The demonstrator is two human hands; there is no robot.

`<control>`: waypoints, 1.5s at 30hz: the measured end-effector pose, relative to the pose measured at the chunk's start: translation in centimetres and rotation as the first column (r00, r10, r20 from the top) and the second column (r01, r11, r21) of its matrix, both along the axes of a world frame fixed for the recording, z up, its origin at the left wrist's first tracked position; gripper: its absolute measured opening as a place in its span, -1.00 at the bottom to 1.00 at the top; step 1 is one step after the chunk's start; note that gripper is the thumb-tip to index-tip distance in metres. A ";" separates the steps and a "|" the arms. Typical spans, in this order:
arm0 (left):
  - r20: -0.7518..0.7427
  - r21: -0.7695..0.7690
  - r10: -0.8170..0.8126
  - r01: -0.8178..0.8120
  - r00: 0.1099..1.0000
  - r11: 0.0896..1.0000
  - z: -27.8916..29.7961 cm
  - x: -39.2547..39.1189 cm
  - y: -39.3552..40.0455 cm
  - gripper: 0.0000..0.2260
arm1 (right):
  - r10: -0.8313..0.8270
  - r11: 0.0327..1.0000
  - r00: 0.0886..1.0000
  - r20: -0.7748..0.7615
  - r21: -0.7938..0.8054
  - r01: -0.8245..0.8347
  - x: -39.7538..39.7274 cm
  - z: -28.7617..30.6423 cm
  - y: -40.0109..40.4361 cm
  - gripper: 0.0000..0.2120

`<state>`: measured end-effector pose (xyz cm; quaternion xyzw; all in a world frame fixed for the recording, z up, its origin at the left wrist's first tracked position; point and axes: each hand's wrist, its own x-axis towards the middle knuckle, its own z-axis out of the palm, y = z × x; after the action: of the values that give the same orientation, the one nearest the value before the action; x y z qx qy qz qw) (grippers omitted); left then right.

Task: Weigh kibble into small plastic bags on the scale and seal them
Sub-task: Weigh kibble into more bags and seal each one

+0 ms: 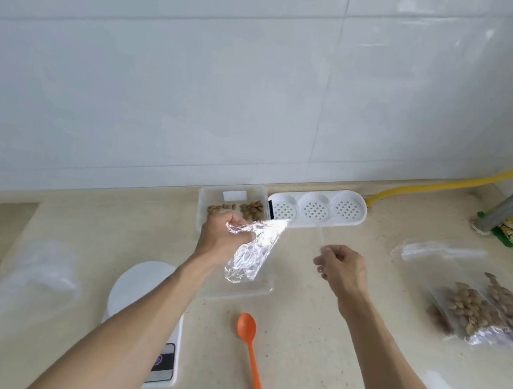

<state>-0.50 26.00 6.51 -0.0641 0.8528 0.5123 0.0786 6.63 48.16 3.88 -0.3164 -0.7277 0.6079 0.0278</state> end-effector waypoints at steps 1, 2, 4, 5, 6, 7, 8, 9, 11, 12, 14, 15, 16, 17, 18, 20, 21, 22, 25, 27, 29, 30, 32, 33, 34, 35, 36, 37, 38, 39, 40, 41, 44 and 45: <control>-0.004 0.010 0.032 -0.032 0.999 0.999 0.3 -0.1 -2.2 -0.80 | 0.020 1.000 1.000 -0.006 -0.009 -0.020 -0.2 0.3 -2.0 -0.88; -0.006 0.014 0.055 -0.055 0.998 0.998 0.6 -0.2 -4.5 -0.80 | 0.046 0.999 0.999 -0.007 -0.014 -0.047 -0.3 0.5 -4.1 -0.88; -0.019 -0.006 0.070 -0.070 0.997 0.998 1.0 0.1 -9.4 -0.83 | 0.112 0.994 0.994 -0.006 -0.011 -0.112 -0.3 1.0 -8.7 -0.90; -0.025 -0.022 0.067 -0.067 0.997 0.997 1.1 0.3 -11.8 -0.86 | 0.147 0.989 0.989 -0.001 0.000 -0.147 -0.4 1.1 -10.9 -0.91; -0.030 -0.035 0.065 -0.066 0.997 0.997 0.9 0.5 -14.2 -0.89 | 0.181 0.983 0.983 0.011 0.019 -0.181 -0.4 1.1 -13.1 -0.91; -0.032 -0.050 0.065 -0.066 0.997 0.997 0.7 0.7 -16.4 -0.90 | 0.210 0.977 0.977 0.030 0.036 -0.211 -0.4 0.9 -15.2 -0.91; -0.032 -0.070 0.065 -0.067 0.997 0.995 0.3 1.0 -18.5 -0.90 | 0.238 0.969 0.970 0.057 0.053 -0.241 -0.4 0.6 -17.1 -0.90; -0.028 -0.092 0.063 -0.065 0.998 0.994 -0.1 1.3 -20.3 -0.90 | 0.263 0.961 0.961 0.085 0.068 -0.269 -0.3 0.3 -18.9 -0.90; -0.013 -0.124 0.049 -0.050 0.999 0.991 -1.1 1.9 -23.1 -0.89 | 0.289 0.946 0.947 0.140 0.108 -0.305 0.0 -0.6 -21.7 -0.93; -0.003 -0.132 0.035 -0.035 0.999 0.991 -1.6 2.1 -24.1 -0.88 | 0.284 0.945 0.945 0.164 0.121 -0.305 0.3 -1.0 -22.7 -0.95; 0.018 -0.144 0.006 -0.003 1.000 0.990 -2.7 2.5 -25.4 -0.86 | 0.260 0.948 0.941 0.215 0.130 -0.291 0.7 -1.8 -23.9 -0.90; 0.031 -0.153 -0.003 0.008 1.000 0.988 -3.3 2.7 -25.7 -0.86 | 0.253 0.947 0.937 0.242 0.135 -0.291 1.0 -2.2 -24.2 -0.86; 0.044 -0.167 -0.010 0.017 0.999 0.986 -3.8 2.8 -25.9 -0.87 | 0.249 0.946 0.932 0.265 0.140 -0.292 1.2 -2.4 -24.3 -0.84; 0.054 -0.184 -0.021 0.030 0.998 0.982 -4.3 2.8 -26.0 -0.87 | 0.243 0.946 0.929 0.280 0.144 -0.291 1.4 -2.7 -24.4 -0.82; 0.063 -0.203 -0.035 0.047 0.997 0.978 -4.8 2.8 -26.1 -0.87 | 0.234 0.947 0.928 0.290 0.146 -0.285 1.6 -3.0 -24.4 -0.80; 0.075 -0.252 -0.071 0.088 0.995 0.964 -5.7 2.8 -26.0 -0.84 | 0.219 0.949 0.928 0.302 0.156 -0.275 1.9 -3.2 -24.3 -0.75; 0.066 -0.298 -0.093 0.108 0.993 0.948 -6.0 2.9 -26.0 -0.79 | 0.214 0.947 0.929 0.303 0.170 -0.273 2.0 -3.2 -24.2 -0.73; 0.048 -0.357 -0.110 0.120 0.993 0.926 -6.1 3.0 -26.0 -0.73 | 0.207 0.943 0.931 0.301 0.191 -0.271 2.2 -3.1 -24.2 -0.71; -0.058 -0.442 -0.122 0.084 0.991 0.893 -5.8 3.9 -25.8 -0.63 | 0.189 0.922 0.937 0.293 0.276 -0.272 3.0 -2.4 -24.1 -0.65; -0.113 -0.461 -0.136 0.069 0.984 0.885 -5.3 5.1 -25.6 -0.61 | 0.195 0.892 0.943 0.269 0.351 -0.284 3.8 -1.8 -24.1 -0.64; -0.149 -0.485 -0.151 0.060 0.977 0.872 -5.0 6.6 -25.4 -0.58 | 0.239 0.844 0.946 0.218 0.435 -0.313 4.7 -1.2 -24.2 -0.64; -0.165 -0.496 -0.158 0.057 0.973 0.867 -4.9 7.5 -25.3 -0.57 | 0.269 0.815 0.944 0.190 0.477 -0.328 5.3 -1.0 -24.4 -0.64; -0.194 -0.520 -0.182 0.056 0.964 0.852 -4.8 9.6 -25.0 -0.57 | 0.329 0.743 0.934 0.141 0.571 -0.348 6.7 -0.6 -25.0 -0.65; -0.208 -0.531 -0.194 0.055 0.959 0.845 -4.8 10.9 -24.9 -0.57 | 0.361 0.700 0.924 0.124 0.619 -0.356 7.6 -0.5 -25.3 -0.64; -0.227 -0.547 -0.209 0.053 0.951 0.835 -5.0 12.2 -24.9 -0.57 | 0.391 0.659 0.914 0.112 0.659 -0.363 8.5 -0.3 -25.6 -0.64; -0.248 -0.568 -0.228 0.050 0.941 0.822 -5.2 13.6 -25.0 -0.57 | 0.419 0.623 0.902 0.108 0.688 -0.372 9.4 -0.3 -25.8 -0.64; -0.264 -0.588 -0.246 0.047 0.933 0.808 -5.6 14.9 -25.1 -0.57 | 0.446 0.587 0.888 0.113 0.712 -0.385 10.4 -0.3 -26.0 -0.64; -0.274 -0.604 -0.258 0.043 0.926 0.796 -6.0 16.2 -25.3 -0.56 | 0.473 0.546 0.872 0.126 0.735 -0.402 11.4 -0.4 -26.2 -0.64; -0.279 -0.616 -0.262 0.037 0.924 0.787 -6.6 17.4 -25.6 -0.57 | 0.500 0.506 0.855 0.140 0.754 -0.419 12.4 -0.8 -26.4 -0.64; -0.277 -0.626 -0.260 0.031 0.925 0.780 -7.2 18.5 -25.8 -0.57 | 0.524 0.476 0.838 0.152 0.764 -0.436 13.3 -1.4 -26.6 -0.64; -0.271 -0.633 -0.255 0.028 0.928 0.774 -7.8 19.5 -26.0 -0.57 | 0.539 0.454 0.824 0.173 0.765 -0.458 14.1 -2.2 -26.6 -0.64; -0.254 -0.638 -0.247 0.030 0.935 0.770 -8.5 20.4 -26.2 -0.56 | 0.546 0.431 0.811 0.208 0.760 -0.486 14.7 -2.9 -26.7 -0.62; -0.174 -0.638 -0.229 0.068 0.958 0.767 -10.2 22.0 -26.4 -0.48 | 0.563 0.364 0.755 0.335 0.720 -0.591 16.6 -4.8 -26.9 -0.54; -0.156 -0.634 -0.227 0.079 0.961 0.770 -10.6 22.2 -26.4 -0.45 | 0.567 0.354 0.739 0.364 0.702 -0.618 17.1 -5.2 -26.9 -0.51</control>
<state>21.65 -0.43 -4.11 0.0418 0.9793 0.1982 -0.0017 23.71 21.25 -1.36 -0.0035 -0.9804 0.1810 -0.0781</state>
